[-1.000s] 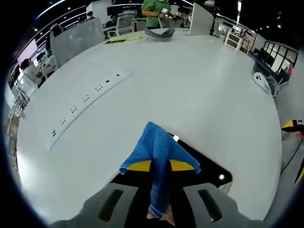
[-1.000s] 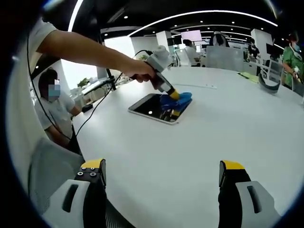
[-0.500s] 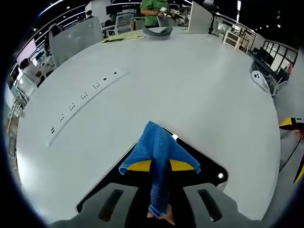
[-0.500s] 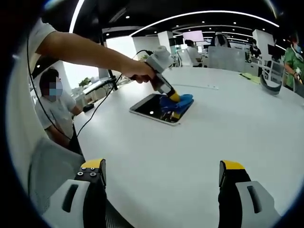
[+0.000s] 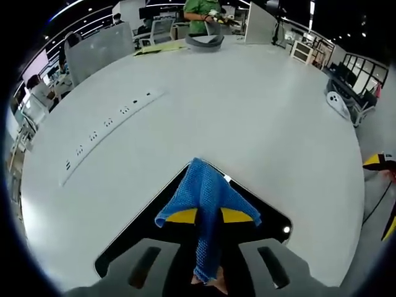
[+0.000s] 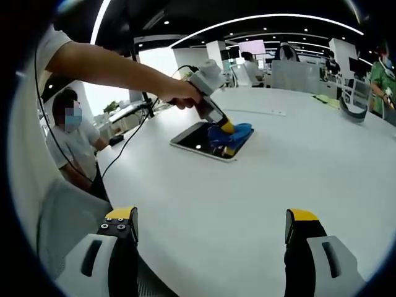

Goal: Wipe the mirror surface with the cleaning cloth until all visible marks leave the cleaned area.

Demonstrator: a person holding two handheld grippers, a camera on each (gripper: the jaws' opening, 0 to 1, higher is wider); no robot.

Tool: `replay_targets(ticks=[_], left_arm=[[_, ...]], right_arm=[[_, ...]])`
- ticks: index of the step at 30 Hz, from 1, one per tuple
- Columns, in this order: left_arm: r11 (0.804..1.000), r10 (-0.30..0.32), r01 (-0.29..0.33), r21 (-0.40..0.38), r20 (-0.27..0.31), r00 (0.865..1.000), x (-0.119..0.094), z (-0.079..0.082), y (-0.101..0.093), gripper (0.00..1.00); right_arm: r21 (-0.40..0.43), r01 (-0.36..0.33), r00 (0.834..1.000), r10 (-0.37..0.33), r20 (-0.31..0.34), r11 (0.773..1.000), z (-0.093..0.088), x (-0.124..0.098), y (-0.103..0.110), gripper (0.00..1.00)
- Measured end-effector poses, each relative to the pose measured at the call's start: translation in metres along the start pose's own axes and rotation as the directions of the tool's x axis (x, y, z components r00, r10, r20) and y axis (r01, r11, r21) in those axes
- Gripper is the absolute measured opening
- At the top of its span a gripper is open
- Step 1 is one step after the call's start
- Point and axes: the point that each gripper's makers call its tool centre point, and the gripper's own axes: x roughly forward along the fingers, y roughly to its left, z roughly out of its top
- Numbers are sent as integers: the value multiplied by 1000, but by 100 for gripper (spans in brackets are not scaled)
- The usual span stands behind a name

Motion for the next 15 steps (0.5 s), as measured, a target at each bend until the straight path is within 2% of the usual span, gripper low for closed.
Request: replay_targets(ticks=[15], left_arm=[[1000,-9,9,-9,-4,1000,-3,-7,-8,10]], right_arm=[[-7,-5,1000,6,6,1000,2,1,2,99]])
